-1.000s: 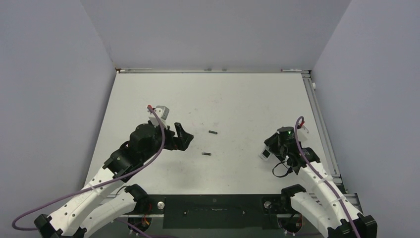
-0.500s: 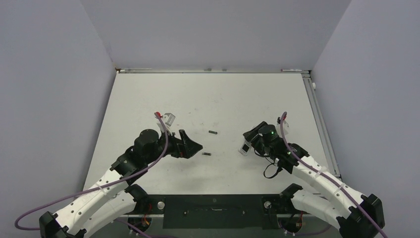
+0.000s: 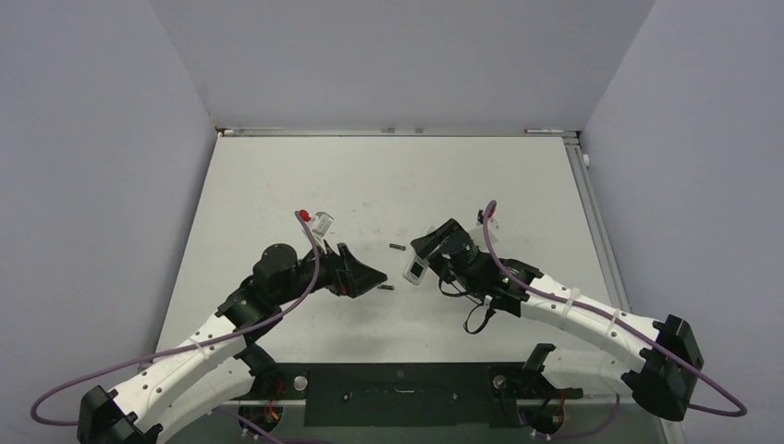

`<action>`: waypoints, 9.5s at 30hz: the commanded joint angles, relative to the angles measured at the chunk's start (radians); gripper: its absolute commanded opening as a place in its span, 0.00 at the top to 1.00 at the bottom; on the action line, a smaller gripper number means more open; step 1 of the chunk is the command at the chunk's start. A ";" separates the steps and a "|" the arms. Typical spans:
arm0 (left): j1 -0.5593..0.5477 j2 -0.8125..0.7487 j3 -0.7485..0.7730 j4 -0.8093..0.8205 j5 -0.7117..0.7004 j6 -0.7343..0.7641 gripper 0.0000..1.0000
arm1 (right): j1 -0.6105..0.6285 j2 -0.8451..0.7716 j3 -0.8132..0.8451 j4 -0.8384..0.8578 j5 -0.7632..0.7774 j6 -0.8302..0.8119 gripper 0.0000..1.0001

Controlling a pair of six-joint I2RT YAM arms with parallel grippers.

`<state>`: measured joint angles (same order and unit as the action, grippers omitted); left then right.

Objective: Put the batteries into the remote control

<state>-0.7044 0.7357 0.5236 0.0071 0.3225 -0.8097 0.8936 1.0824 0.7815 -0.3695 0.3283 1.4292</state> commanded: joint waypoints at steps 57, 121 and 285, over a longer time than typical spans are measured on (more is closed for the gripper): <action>0.021 -0.015 -0.038 0.097 0.018 -0.035 1.00 | 0.233 0.090 0.226 0.053 0.122 -0.179 0.31; 0.266 -0.048 -0.195 0.426 0.833 -0.563 1.00 | 0.756 0.058 -0.010 0.384 0.429 -2.543 0.40; -0.020 -0.064 0.203 -0.350 0.531 0.419 1.00 | 0.061 0.195 0.344 -0.166 -1.394 -1.328 0.77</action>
<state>-0.7189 0.6838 0.7185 -0.3836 0.8906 -0.3885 0.9615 1.3190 1.1053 -0.5858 -1.1011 0.1150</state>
